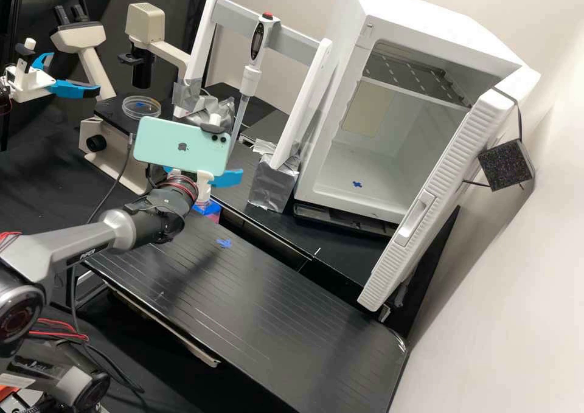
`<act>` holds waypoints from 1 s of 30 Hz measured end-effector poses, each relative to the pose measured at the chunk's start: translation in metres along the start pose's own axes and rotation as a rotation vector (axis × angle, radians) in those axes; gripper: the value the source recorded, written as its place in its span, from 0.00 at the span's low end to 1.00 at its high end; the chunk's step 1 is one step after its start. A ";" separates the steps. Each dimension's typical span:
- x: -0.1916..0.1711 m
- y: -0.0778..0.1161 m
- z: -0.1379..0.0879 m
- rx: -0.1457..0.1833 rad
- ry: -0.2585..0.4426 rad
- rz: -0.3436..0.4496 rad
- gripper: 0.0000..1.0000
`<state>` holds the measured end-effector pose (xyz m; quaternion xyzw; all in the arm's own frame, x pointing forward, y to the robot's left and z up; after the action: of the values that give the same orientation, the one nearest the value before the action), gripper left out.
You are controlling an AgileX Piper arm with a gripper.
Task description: Move the petri dish to the microscope
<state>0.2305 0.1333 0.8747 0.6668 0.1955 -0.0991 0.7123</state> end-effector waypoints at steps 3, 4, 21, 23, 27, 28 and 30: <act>-0.008 0.000 0.012 0.060 -0.045 0.029 1.00; -0.013 -0.001 0.017 0.093 -0.065 0.046 1.00; -0.085 -0.013 0.037 0.354 -0.114 0.328 1.00; -0.087 -0.014 0.035 0.356 -0.105 0.333 1.00; -0.085 -0.017 0.031 0.341 -0.083 0.306 1.00; -0.084 -0.018 0.030 0.338 -0.077 0.298 1.00; -0.083 -0.020 0.027 0.327 -0.060 0.276 1.00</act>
<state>0.1516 0.0949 0.8912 0.7907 0.0621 -0.0509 0.6069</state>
